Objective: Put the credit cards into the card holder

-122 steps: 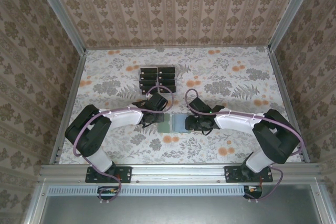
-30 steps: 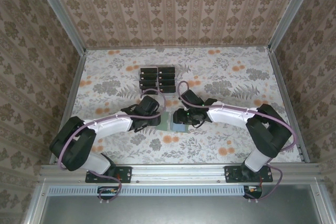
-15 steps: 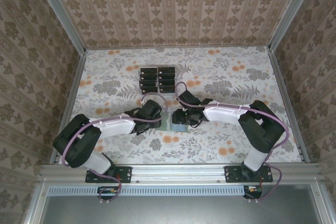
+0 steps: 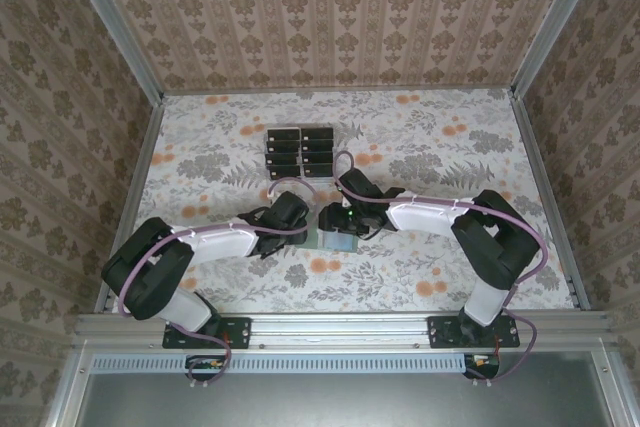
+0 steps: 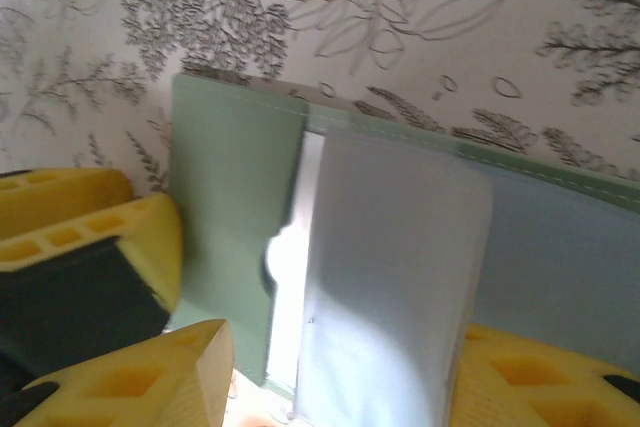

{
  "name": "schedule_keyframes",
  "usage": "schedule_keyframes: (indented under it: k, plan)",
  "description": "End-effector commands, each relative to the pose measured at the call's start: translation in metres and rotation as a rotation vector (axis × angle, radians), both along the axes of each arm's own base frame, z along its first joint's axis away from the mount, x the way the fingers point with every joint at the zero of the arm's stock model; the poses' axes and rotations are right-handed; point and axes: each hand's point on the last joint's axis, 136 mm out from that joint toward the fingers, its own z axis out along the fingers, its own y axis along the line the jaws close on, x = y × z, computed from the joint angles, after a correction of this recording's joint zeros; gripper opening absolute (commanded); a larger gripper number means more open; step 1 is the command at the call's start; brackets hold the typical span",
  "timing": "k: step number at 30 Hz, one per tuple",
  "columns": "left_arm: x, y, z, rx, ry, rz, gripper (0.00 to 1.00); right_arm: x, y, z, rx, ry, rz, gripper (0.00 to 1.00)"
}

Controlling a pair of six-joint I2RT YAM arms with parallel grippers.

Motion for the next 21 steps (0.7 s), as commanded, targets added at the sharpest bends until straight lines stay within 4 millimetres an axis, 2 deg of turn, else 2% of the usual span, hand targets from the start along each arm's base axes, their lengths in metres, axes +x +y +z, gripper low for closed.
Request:
schedule_keyframes:
  k: [1,11,21]
  plan:
    - [-0.021,0.0,-0.027,-0.001,0.102,-0.02,0.44,0.0,0.005,-0.005,0.065,0.041,-0.017,0.53]
    - [-0.02,0.001,-0.021,-0.01,0.085,-0.011,0.44,0.002,0.016,0.007,0.129,0.042,-0.011,0.53]
    - [-0.014,0.01,0.016,-0.076,-0.008,0.06,0.46,0.005,0.034,0.029,0.157,0.027,0.018,0.54]
